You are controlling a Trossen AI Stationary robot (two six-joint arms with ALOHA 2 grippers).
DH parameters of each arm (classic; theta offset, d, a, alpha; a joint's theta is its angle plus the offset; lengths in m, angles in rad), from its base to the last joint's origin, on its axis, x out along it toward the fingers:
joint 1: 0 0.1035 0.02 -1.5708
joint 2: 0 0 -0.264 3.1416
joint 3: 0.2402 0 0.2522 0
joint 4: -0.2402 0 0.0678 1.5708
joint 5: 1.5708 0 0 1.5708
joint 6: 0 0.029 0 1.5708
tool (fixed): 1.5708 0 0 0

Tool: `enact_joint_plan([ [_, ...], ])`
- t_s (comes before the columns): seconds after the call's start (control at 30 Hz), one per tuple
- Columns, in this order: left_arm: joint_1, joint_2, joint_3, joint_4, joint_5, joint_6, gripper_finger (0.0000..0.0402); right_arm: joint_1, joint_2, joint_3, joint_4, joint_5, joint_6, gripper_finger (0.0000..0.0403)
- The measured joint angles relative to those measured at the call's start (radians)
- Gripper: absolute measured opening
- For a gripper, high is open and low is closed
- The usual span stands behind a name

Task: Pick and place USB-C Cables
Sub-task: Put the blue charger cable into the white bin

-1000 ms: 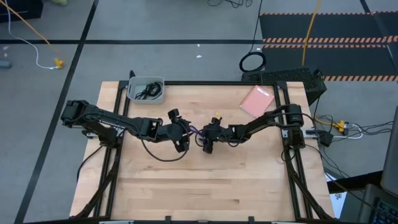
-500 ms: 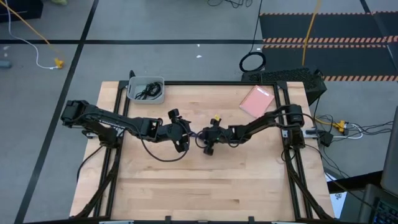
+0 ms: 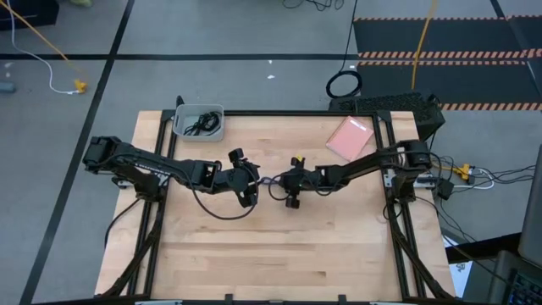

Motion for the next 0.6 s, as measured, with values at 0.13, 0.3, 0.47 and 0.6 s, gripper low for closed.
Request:
enact_joint_plan([
  [0.13,0.0,0.0,0.0,0.0,0.0,-0.024,0.0227,0.002,-0.049,0.0,-0.055,0.0,-0.019,0.0047],
  [0.3,-0.001,0.0,0.0,0.0,0.03,-0.04,0.0227,0.003,-0.114,0.0,-0.115,-0.003,-0.019,0.0047],
  [0.47,-0.003,0.0,0.0,0.013,0.039,-0.027,0.0228,0.016,-0.17,0.0,-0.147,-0.003,-0.019,0.0047],
  [0.6,-0.003,0.016,0.0,0.063,0.047,-0.005,0.0228,0.035,-0.208,0.001,-0.148,-0.004,-0.019,0.0047],
])
